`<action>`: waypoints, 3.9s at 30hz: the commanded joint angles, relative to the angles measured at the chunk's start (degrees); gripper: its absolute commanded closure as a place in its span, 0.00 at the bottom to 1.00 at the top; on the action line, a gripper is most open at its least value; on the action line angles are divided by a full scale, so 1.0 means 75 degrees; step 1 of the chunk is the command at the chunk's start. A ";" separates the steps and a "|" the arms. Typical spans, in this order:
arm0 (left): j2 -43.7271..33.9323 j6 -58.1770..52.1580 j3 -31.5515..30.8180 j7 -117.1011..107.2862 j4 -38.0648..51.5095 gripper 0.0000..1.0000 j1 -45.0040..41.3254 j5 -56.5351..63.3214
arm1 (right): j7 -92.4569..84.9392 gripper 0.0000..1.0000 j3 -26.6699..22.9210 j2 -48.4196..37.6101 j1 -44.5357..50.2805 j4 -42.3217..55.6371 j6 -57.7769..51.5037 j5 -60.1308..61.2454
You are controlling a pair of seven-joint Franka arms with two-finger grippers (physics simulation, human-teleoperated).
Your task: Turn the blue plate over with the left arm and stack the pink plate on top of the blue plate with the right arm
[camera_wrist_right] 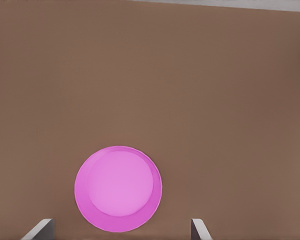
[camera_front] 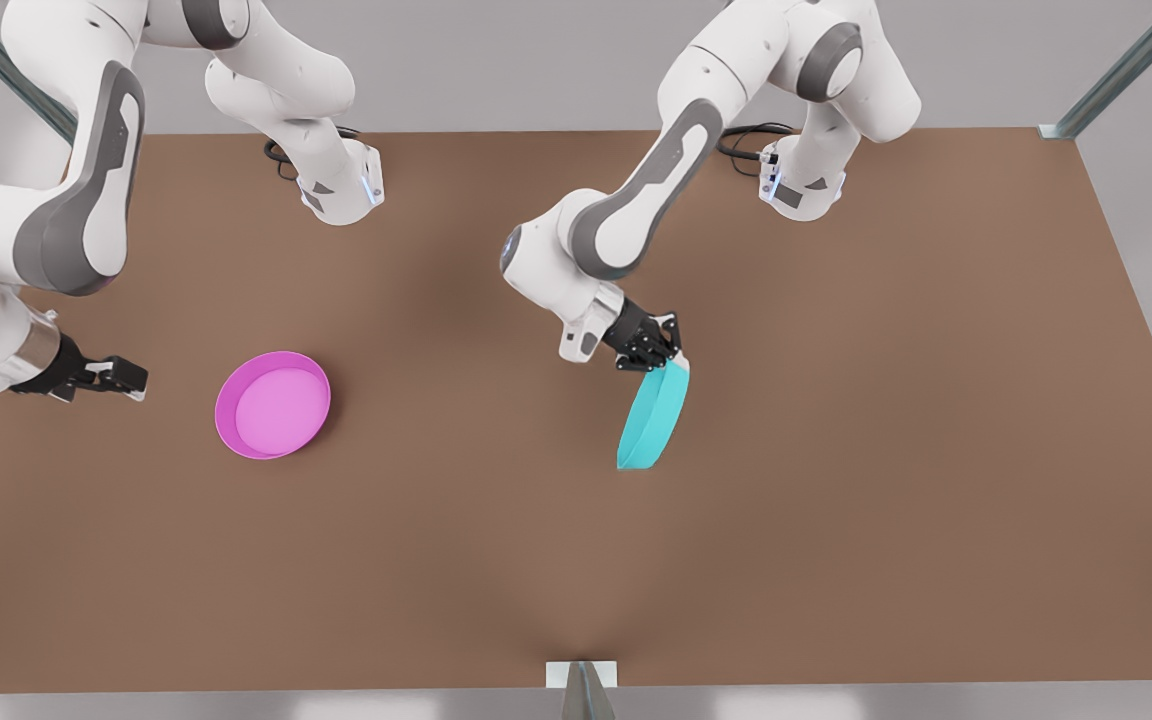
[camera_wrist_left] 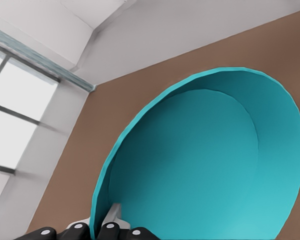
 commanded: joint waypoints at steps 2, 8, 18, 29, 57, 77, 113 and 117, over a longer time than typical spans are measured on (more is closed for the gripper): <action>0.0030 -0.0103 0.0012 -0.0063 -0.0110 0.79 -0.0117 0.0438 | 0.0009 0.00 0.0003 -0.0024 0.0015 0.0026 -0.0041 -0.0012; 0.0205 -0.0208 0.0012 -0.0988 -0.0544 0.79 -0.0633 0.0860 | 0.0115 0.00 0.0014 -0.0024 0.0121 -0.0010 0.0052 0.0094; 0.0299 -0.0150 -0.0047 -0.1727 -0.1786 0.79 -0.1172 0.2360 | 0.0021 0.00 0.0003 -0.0071 0.0027 0.0026 0.0170 0.0164; 0.0791 -0.0196 -0.0058 -0.1352 -0.1892 0.79 -0.1383 0.2864 | -0.0002 0.00 -0.0009 -0.0071 0.0015 0.0014 0.0111 0.0199; 0.2385 -0.0548 -0.0058 -0.1422 0.0252 0.00 -0.1477 0.2150 | -0.0213 0.00 -0.0009 -0.0012 -0.0125 0.0002 0.0193 0.0188; 0.3416 -0.1439 -0.0305 -0.3895 0.2456 0.00 -0.1395 0.1294 | -0.0905 0.00 0.0038 0.0281 -0.0125 0.0096 -0.0077 0.0035; 0.1027 -0.0091 -0.1137 0.0649 0.4075 0.00 0.4112 -0.5948 | -0.3987 0.00 -0.0583 0.0984 -0.0735 -0.3408 0.3603 0.2309; -0.0367 -0.0923 -0.0550 0.5562 0.2493 0.00 0.5857 -0.5901 | -0.5709 0.00 -0.0700 0.1886 -0.1191 -0.3337 0.3556 0.3785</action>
